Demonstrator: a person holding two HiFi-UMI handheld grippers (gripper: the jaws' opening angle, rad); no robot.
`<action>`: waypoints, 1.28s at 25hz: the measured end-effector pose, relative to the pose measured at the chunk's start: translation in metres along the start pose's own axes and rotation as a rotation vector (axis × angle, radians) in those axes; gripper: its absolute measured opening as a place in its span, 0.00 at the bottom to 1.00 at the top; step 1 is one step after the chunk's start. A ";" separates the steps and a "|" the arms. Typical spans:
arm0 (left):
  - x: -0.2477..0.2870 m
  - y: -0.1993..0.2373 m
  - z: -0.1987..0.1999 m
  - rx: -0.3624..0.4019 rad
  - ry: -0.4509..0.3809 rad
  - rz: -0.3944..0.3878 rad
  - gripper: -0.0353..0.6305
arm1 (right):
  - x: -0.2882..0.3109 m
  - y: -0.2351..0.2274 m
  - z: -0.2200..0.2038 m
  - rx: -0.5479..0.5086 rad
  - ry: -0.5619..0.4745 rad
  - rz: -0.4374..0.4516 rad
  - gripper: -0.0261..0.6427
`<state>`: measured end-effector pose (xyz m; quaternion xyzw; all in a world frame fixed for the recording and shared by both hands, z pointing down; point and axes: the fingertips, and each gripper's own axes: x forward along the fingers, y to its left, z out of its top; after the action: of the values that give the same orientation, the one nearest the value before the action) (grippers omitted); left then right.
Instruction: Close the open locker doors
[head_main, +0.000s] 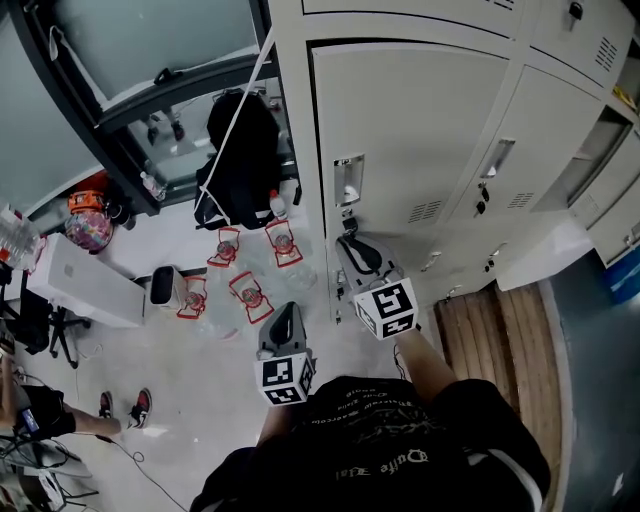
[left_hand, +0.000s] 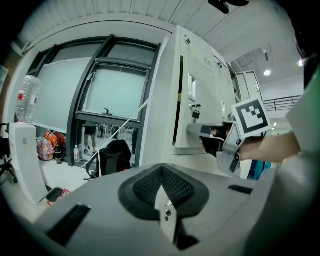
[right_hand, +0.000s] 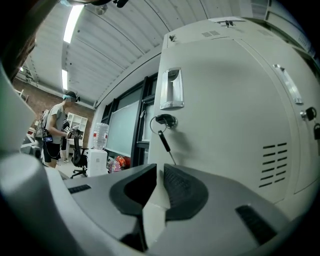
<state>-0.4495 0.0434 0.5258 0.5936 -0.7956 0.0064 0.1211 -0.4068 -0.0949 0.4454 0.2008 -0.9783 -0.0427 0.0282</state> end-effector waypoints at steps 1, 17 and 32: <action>0.002 0.002 0.001 0.002 -0.004 0.001 0.06 | 0.003 -0.002 -0.001 -0.002 0.003 -0.004 0.11; 0.018 0.011 0.001 0.007 0.003 -0.018 0.06 | 0.021 -0.030 -0.006 0.010 0.020 -0.075 0.09; 0.044 -0.057 -0.015 0.054 0.078 -0.251 0.06 | -0.053 -0.058 -0.019 0.149 0.058 -0.141 0.12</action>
<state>-0.4047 -0.0121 0.5419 0.6910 -0.7092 0.0357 0.1356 -0.3343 -0.1280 0.4568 0.2718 -0.9610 0.0342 0.0382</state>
